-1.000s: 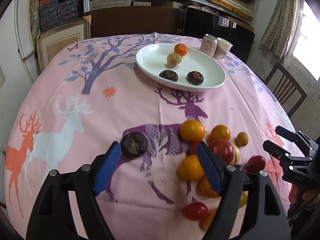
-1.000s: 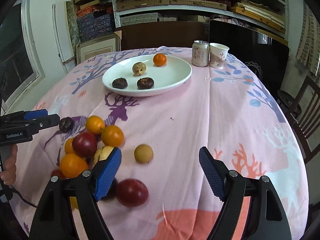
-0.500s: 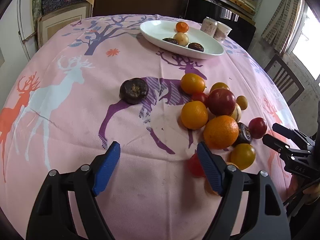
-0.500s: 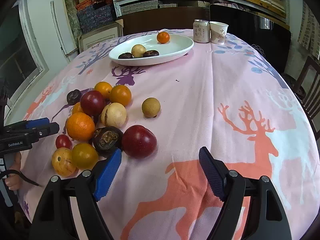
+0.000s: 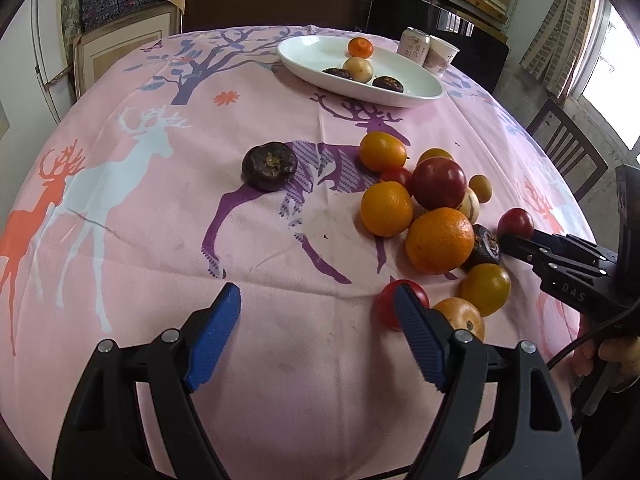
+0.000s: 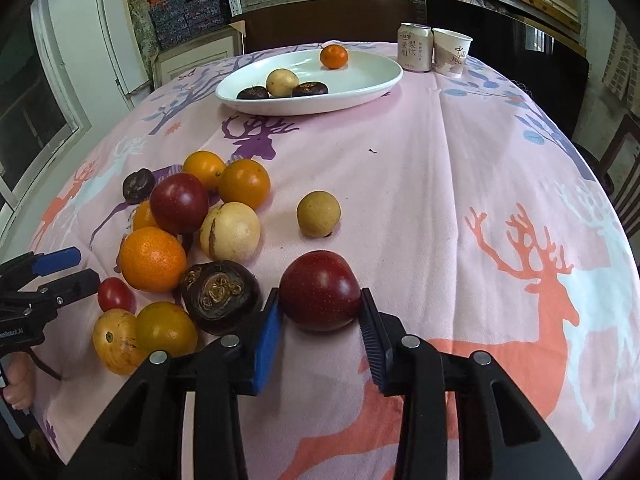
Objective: Organize fruits
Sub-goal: 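Grasp the yellow-orange fruit with the left gripper while the right gripper grasps a red plum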
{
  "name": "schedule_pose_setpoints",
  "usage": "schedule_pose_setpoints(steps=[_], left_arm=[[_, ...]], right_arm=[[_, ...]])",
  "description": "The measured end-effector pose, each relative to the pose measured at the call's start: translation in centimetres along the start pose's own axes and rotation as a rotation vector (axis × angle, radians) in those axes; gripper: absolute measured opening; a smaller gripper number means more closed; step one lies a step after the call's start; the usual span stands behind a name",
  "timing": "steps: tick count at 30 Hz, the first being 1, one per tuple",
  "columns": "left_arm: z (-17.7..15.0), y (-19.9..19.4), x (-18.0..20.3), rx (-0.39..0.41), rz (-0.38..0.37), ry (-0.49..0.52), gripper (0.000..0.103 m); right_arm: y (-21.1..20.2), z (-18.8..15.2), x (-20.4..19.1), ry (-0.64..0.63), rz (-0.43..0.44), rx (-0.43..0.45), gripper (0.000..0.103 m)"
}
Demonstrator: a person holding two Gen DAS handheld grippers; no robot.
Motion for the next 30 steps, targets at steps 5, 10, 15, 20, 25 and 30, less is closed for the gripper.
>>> schedule_pose_setpoints(steps=[5, 10, 15, 20, 25, 30], left_arm=[[-0.8, -0.9, 1.2, -0.008, -0.034, 0.024, 0.077], [-1.4, -1.5, 2.6, -0.01, -0.056, 0.051, 0.077], [-1.6, -2.0, 3.6, -0.012, -0.079, 0.065, 0.077], [-1.9, -2.6, 4.6, -0.017, -0.101, 0.093, 0.077], [-2.4, -2.2, 5.6, -0.045, -0.13, 0.103, 0.077], [-3.3, -0.3, 6.3, -0.102, -0.12, 0.102, 0.072]], right_arm=[[-0.8, -0.6, 0.3, 0.018, 0.017, 0.006, 0.039], [-1.9, -1.5, 0.3, 0.01, 0.029, 0.012, 0.039], [-2.9, -2.2, 0.4, 0.006, 0.035, 0.02, 0.039], [-3.5, -2.6, 0.5, 0.01, 0.044, 0.024, 0.039], [-3.7, -2.8, 0.3, 0.004, 0.054, 0.026, 0.039], [-3.7, -3.0, 0.3, 0.006, 0.056, 0.027, 0.039]])
Point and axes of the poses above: each gripper's, at about its wrist camera, not at the fingertips, and y roughly the way its jaws point, x to its right, z to its top, the point moved 3 cm from there along y, roughly the way its jaws point, and after that the axes turned 12 degrees about x, right-handed, at the moved point
